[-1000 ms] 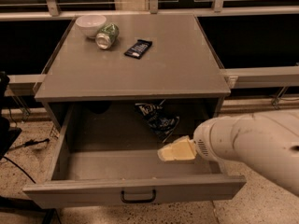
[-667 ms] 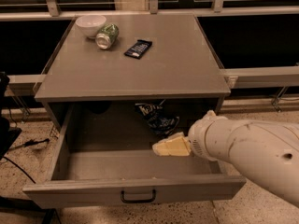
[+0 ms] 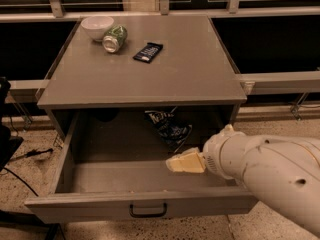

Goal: Pick blue chip bag from top drawer and place on counter

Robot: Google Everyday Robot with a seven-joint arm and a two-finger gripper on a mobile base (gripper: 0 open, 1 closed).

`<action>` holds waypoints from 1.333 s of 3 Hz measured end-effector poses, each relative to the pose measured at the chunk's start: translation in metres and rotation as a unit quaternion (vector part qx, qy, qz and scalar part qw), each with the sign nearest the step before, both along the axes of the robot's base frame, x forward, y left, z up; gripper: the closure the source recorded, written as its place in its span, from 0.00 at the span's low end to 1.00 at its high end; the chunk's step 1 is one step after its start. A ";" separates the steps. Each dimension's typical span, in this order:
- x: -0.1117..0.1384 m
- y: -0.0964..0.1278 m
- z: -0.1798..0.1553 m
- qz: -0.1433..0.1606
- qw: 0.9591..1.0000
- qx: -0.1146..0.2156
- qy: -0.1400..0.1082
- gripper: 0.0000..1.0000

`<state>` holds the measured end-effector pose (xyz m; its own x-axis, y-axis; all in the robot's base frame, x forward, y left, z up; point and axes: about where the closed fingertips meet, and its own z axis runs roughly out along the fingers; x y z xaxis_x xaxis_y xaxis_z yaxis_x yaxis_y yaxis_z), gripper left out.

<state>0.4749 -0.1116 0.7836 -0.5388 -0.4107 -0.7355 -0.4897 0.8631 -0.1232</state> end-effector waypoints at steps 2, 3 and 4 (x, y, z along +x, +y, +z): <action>0.020 -0.009 -0.015 -0.041 0.999 0.027 -0.023 0.00; 0.033 -0.004 -0.011 -0.043 0.998 0.038 -0.033 0.00; 0.054 0.015 -0.015 -0.031 0.998 0.046 -0.031 0.00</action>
Offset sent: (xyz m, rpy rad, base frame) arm 0.0478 0.0207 -0.0457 0.0652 -0.0752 -0.1454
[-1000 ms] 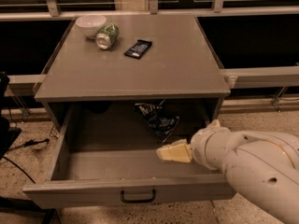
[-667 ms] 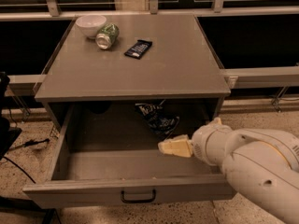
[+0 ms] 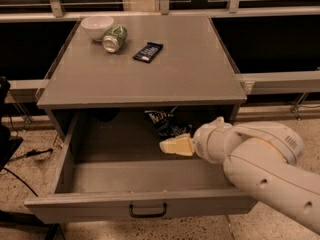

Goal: Pick blue chip bag from top drawer and place on counter

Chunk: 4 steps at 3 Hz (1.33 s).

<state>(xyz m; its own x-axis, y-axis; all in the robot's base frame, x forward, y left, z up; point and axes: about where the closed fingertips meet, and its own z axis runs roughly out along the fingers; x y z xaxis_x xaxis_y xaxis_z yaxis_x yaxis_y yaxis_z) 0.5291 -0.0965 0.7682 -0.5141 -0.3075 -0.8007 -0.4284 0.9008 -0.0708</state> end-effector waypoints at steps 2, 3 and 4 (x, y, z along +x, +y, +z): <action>0.026 0.022 -0.016 0.008 1.000 0.003 0.010 0.00; 0.040 0.028 -0.028 0.005 1.000 0.003 0.015 0.00; 0.058 0.038 -0.045 0.000 1.000 0.005 0.016 0.00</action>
Offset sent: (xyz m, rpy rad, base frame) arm 0.0473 0.0736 -0.0774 0.0051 0.0233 -0.0027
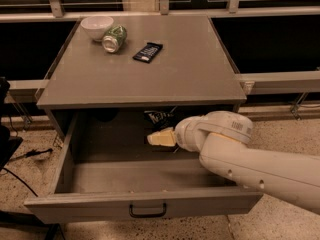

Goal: Pick blue chip bag from top drawer and place on counter

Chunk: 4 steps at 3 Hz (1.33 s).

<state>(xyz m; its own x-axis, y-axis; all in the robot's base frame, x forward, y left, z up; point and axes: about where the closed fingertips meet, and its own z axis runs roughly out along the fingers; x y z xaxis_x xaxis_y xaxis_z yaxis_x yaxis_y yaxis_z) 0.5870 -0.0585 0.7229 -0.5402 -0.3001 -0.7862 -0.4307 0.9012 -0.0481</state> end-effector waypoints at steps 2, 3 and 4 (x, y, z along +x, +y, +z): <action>0.018 0.022 -0.032 -0.003 1.000 -0.002 -0.004 0.00; 0.022 0.030 -0.049 -0.008 1.000 -0.004 -0.005 0.00; 0.025 0.035 -0.062 -0.013 1.000 -0.008 -0.009 0.00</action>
Offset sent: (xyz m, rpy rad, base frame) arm 0.0207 0.0459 -0.0750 0.0071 -0.0120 -0.0269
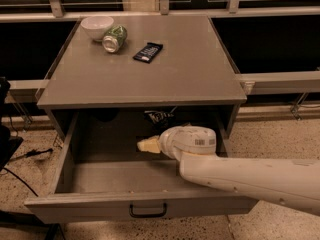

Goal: Pick blue chip bag from top drawer and place on counter

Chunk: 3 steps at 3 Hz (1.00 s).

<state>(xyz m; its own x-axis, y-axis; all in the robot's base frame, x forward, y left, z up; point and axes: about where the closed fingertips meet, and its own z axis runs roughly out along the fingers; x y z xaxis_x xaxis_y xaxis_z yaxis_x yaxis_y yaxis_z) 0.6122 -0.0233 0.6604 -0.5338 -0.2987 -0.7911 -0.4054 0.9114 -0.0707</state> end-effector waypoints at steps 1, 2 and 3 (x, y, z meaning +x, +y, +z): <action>0.004 0.001 -0.006 -0.007 1.000 -0.005 -0.013 0.00; 0.007 -0.001 -0.007 -0.018 0.999 -0.011 -0.031 0.00; 0.011 -0.004 -0.007 -0.026 0.998 -0.019 -0.046 0.00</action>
Offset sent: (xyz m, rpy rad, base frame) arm 0.0116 -0.0055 -0.0066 0.0291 -0.0910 -0.1184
